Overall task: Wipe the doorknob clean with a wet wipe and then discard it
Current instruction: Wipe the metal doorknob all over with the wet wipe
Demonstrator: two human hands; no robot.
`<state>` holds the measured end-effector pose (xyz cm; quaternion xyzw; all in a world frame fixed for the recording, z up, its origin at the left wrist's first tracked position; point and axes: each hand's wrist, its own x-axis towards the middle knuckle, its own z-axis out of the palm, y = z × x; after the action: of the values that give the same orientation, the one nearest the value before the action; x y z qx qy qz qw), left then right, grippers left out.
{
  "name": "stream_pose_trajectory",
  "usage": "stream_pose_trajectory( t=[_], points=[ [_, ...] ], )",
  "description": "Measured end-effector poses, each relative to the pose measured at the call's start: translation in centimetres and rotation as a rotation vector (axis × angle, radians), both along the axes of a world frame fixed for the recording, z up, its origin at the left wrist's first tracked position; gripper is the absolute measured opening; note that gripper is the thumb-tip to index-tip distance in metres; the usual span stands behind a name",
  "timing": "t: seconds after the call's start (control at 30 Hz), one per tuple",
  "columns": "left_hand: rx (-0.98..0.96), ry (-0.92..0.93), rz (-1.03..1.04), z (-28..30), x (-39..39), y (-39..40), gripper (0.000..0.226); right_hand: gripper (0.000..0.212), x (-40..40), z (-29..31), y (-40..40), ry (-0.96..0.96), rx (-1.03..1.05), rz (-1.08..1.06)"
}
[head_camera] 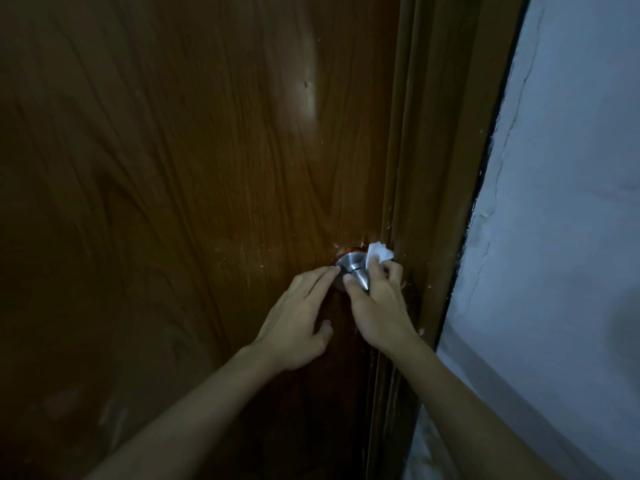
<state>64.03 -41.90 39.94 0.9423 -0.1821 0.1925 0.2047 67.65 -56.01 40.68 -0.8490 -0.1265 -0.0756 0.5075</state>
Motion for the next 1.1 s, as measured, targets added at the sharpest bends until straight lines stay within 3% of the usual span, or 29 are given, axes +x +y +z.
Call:
stream_pose_trajectory(
  t=[0.23,0.33,0.43,0.57,0.77,0.9,1.1],
  points=[
    [-0.001,0.039,0.009,-0.2,-0.9,0.3,0.076,0.055,1.6,1.6,1.0,0.492,0.447,-0.155],
    [-0.016,0.052,0.006,-0.5,-1.0,0.2,0.075,0.048,1.6,2.6,0.2,0.675,0.622,-0.108],
    [-0.049,0.081,0.022,-0.9,-1.2,-0.2,0.075,0.059,1.7,2.6,-1.2,0.825,0.792,-0.025],
    [0.081,0.018,0.004,-1.8,-1.6,-1.0,0.073,0.065,1.9,2.1,-2.3,0.98,0.897,0.078],
    [0.177,-0.031,-0.008,-3.4,-1.5,-1.1,0.083,0.054,2.2,1.3,-1.9,1.067,0.968,0.203],
    [0.232,-0.001,0.039,-2.7,-0.8,-1.0,0.091,0.05,2.4,1.1,-1.2,1.069,1.02,0.166],
    [0.722,-0.067,0.304,-2.9,1.1,-0.7,0.116,0.054,2.5,0.7,-1.0,1.02,0.924,0.097]
  ],
)
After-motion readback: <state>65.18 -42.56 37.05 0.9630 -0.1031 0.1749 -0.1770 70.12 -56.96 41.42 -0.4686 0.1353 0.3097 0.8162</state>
